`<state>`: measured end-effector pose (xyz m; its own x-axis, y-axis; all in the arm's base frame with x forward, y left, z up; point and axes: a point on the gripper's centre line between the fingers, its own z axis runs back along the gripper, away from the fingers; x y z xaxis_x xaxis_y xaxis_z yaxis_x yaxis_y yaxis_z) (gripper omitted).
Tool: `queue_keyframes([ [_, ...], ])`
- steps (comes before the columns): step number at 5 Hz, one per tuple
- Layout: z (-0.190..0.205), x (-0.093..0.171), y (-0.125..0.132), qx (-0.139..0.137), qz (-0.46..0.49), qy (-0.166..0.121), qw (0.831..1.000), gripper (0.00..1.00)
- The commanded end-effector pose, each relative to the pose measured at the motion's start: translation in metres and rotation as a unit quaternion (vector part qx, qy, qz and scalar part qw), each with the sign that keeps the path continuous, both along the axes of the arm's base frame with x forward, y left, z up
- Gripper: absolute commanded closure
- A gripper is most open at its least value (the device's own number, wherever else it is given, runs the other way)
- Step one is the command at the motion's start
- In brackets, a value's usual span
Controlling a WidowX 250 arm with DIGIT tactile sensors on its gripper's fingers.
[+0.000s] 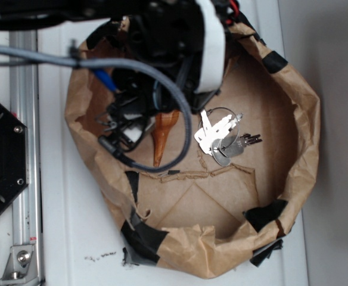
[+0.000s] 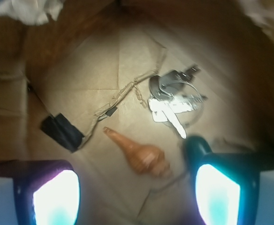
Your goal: Grab the plastic pickle.
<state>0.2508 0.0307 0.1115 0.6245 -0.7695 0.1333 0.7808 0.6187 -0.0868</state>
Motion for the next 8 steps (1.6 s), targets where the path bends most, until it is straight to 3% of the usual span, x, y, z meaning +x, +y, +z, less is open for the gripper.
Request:
queue_keyframes([
  [1, -0.035, 0.015, 0.028, 0.070, -0.024, -0.016, 0.997, 0.00],
  [2, -0.034, 0.020, 0.065, 0.093, 0.003, -0.030, 0.995, 0.00],
  [4, -0.055, 0.026, 0.074, 0.137, 0.002, -0.015, 0.990, 0.00],
  [6, -0.072, 0.038, 0.063, 0.123, 0.002, -0.011, 0.992, 0.00],
  [8, -0.085, 0.031, 0.031, 0.058, -0.046, 0.015, 0.997, 0.00],
])
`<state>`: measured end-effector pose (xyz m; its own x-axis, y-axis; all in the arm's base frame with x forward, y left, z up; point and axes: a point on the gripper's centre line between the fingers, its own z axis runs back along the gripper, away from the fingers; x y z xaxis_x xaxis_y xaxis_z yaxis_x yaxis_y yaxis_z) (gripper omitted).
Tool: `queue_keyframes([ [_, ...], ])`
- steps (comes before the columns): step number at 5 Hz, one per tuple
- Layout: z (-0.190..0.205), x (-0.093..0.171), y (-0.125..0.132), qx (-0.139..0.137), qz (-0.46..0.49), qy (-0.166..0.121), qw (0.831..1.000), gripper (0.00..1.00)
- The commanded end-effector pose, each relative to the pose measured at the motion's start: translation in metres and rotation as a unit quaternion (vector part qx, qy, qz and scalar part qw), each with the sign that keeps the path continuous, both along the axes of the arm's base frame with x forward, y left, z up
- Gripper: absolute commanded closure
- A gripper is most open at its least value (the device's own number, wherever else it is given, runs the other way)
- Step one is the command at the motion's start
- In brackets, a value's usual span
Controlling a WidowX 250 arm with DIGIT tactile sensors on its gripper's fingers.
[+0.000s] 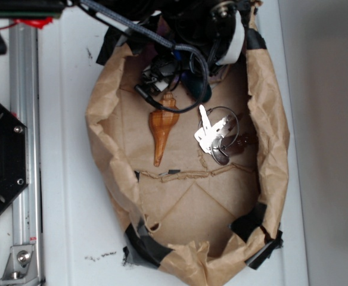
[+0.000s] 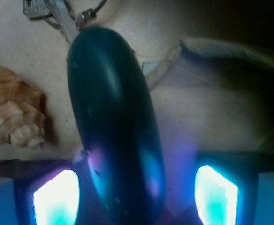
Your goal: Grab the plastic pickle.
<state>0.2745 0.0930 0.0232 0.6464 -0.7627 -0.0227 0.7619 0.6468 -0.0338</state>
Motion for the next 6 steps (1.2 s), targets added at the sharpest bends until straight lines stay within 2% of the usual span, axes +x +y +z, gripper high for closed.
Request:
queue_keyframes([
  [1, 0.001, 0.003, -0.041, -0.027, -0.087, 0.002, 0.996, 1.00],
  [2, 0.002, 0.003, -0.043, -0.036, -0.077, -0.006, 0.996, 1.00],
  [4, 0.013, 0.004, -0.042, -0.010, -0.049, -0.013, 0.999, 1.00],
  [5, 0.028, 0.001, -0.047, -0.011, -0.035, -0.040, 0.999, 1.00],
  [6, 0.074, -0.014, -0.059, -0.053, 0.021, -0.113, 0.992, 1.00],
])
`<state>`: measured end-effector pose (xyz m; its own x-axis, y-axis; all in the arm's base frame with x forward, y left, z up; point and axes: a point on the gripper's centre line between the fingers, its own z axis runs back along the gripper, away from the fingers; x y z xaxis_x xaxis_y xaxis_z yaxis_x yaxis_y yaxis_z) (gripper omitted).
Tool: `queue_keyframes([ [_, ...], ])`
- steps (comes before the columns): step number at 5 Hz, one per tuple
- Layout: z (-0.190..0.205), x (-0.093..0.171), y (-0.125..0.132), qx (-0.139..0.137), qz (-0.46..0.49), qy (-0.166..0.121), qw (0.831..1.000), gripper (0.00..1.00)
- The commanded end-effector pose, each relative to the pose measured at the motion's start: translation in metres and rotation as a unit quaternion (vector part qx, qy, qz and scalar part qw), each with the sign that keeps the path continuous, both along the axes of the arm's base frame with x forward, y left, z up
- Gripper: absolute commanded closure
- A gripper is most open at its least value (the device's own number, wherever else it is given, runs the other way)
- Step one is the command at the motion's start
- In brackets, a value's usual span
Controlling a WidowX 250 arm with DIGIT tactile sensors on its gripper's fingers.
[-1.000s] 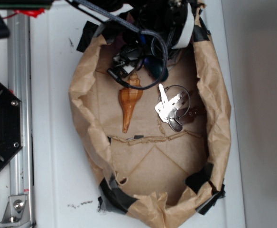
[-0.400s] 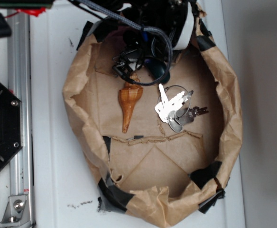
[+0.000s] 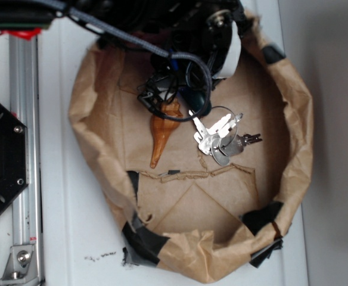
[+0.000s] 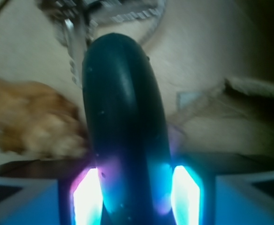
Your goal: Grab the plastic pickle.
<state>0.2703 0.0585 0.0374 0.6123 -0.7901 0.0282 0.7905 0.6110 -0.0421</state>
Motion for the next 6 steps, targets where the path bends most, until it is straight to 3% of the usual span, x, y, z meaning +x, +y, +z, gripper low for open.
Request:
queue_keyframes([
  [1, 0.109, -0.023, -0.048, -0.036, 0.109, -0.137, 0.984, 1.00],
  [2, 0.131, -0.047, -0.049, -0.053, 0.232, -0.171, 0.956, 1.00],
  [3, 0.132, -0.038, -0.046, -0.037, 0.353, -0.149, 0.923, 1.00],
  [4, 0.132, -0.030, -0.048, -0.027, 0.468, -0.132, 0.873, 1.00],
  [5, 0.127, -0.024, -0.047, -0.007, 0.517, -0.133, 0.845, 1.00],
  [6, 0.109, -0.023, -0.053, 0.001, 0.526, -0.122, 0.842, 1.00],
])
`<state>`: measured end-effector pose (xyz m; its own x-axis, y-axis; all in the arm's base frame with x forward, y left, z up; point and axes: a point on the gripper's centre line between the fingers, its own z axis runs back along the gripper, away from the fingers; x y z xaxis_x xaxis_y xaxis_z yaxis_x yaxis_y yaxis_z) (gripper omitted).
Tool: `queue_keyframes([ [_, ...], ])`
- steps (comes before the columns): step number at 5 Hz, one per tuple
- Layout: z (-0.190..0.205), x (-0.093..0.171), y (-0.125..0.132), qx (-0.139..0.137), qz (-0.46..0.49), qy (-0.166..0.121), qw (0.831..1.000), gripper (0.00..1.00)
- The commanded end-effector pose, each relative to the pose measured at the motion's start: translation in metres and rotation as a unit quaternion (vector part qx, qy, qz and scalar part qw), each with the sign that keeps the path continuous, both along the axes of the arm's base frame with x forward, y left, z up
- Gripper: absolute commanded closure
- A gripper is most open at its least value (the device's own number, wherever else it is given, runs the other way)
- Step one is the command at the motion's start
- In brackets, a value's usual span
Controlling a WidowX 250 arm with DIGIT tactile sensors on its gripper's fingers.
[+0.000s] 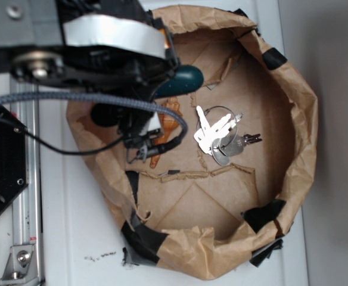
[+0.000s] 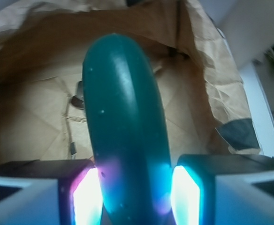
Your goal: Grab the plastic pickle.
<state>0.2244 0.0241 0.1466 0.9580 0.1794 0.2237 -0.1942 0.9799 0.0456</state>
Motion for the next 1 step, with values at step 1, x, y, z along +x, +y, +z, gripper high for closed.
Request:
queue_keyframes([
  [1, -0.0187, 0.0202, -0.0287, -0.001, -0.004, 0.006, 1.000, 1.00],
])
